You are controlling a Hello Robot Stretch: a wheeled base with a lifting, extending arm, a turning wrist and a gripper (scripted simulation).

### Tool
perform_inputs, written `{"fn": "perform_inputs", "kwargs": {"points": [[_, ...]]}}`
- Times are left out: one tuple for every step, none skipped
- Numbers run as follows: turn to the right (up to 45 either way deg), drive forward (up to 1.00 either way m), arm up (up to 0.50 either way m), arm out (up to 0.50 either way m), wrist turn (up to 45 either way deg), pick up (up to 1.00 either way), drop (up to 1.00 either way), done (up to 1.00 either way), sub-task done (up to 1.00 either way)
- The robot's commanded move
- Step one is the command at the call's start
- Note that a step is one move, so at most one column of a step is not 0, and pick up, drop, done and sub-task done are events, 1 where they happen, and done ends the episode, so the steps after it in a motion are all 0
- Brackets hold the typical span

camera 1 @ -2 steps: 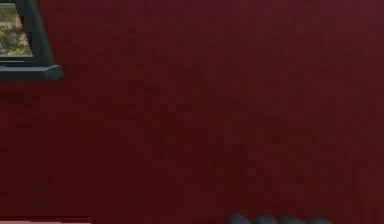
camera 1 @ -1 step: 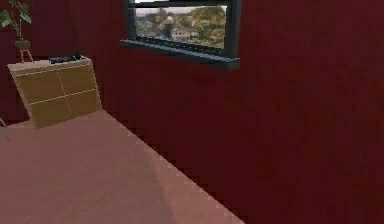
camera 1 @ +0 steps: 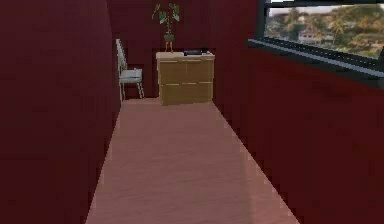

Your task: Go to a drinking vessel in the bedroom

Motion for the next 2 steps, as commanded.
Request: {"fn": "perform_inputs", "kwargs": {"points": [[0.0,1.00,0.00,0.00,0.0,0.00,0.00,0.00,0.00],[-3.0,0.00,0.00,0.00,0.0,0.00,0.00,0.00,0.00]]}}
